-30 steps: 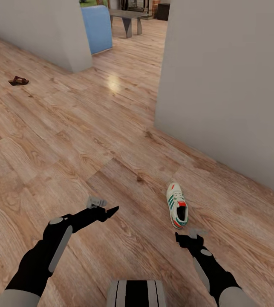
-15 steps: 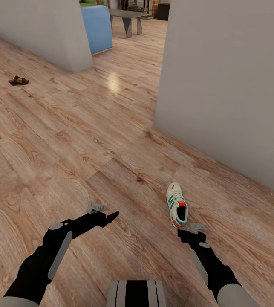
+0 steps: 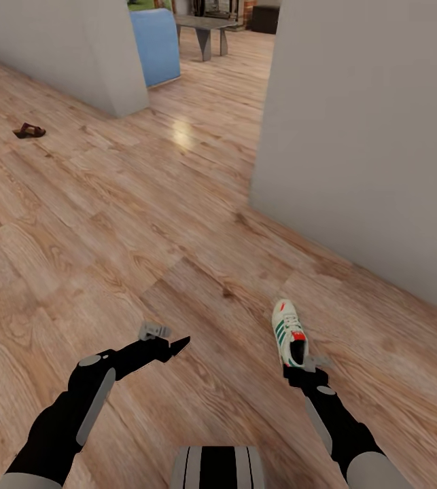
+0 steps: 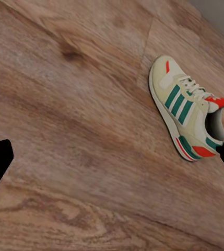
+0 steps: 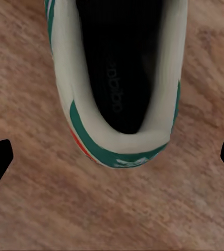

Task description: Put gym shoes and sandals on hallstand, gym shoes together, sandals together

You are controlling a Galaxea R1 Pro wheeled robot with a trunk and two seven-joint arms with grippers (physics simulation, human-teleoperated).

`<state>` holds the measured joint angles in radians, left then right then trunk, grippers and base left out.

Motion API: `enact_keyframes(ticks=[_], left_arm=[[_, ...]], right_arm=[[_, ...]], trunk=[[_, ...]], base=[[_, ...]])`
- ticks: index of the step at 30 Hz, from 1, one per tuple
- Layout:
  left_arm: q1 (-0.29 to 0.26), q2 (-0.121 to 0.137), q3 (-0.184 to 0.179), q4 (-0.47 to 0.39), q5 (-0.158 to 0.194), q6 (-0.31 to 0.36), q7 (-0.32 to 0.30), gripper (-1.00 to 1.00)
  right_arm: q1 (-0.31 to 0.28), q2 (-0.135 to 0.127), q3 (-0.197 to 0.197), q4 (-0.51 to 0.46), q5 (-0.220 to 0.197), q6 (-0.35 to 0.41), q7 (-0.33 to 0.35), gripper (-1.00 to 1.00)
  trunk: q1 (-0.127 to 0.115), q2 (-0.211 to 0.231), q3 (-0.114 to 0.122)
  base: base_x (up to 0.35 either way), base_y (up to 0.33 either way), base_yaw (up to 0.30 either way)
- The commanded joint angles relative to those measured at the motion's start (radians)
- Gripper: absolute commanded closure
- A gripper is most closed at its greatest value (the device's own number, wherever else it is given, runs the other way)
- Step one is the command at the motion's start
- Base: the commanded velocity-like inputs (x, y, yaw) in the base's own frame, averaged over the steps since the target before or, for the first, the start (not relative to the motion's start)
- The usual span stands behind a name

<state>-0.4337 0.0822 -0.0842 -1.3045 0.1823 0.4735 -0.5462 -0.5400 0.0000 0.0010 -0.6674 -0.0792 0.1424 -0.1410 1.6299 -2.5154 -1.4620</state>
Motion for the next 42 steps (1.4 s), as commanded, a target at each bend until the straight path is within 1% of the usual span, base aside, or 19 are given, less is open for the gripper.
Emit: enact_keyframes(ticks=[1,11,27,42], left_arm=[[0.000,0.001,-0.001,-0.001,0.010,0.008,0.002,-1.00],[0.000,0.001,-0.001,-0.001,0.009,0.008,0.002,-1.00],[0.000,0.000,-0.002,-0.001,0.009,0.008,0.002,-1.00],[0.000,-0.001,-0.002,-0.001,0.009,0.005,0.004,-1.00]], right_arm=[[0.000,0.000,0.001,-0.002,-0.008,0.005,-0.004,-1.00],[0.000,0.000,0.001,-0.002,-0.008,0.005,-0.005,-1.00],[0.000,-0.001,-0.001,-0.001,-0.005,0.006,-0.005,-1.00],[0.000,-0.002,-0.001,-0.001,-0.004,0.008,-0.005,-1.00]], trunk=[[0.000,0.000,-0.001],[0.000,0.000,-0.001],[0.000,0.000,-0.001],[0.000,0.000,-0.001]], base=[[0.188,0.123,0.000],[0.070,0.044,0.000],[0.008,0.003,0.000],[0.062,0.000,0.000]])
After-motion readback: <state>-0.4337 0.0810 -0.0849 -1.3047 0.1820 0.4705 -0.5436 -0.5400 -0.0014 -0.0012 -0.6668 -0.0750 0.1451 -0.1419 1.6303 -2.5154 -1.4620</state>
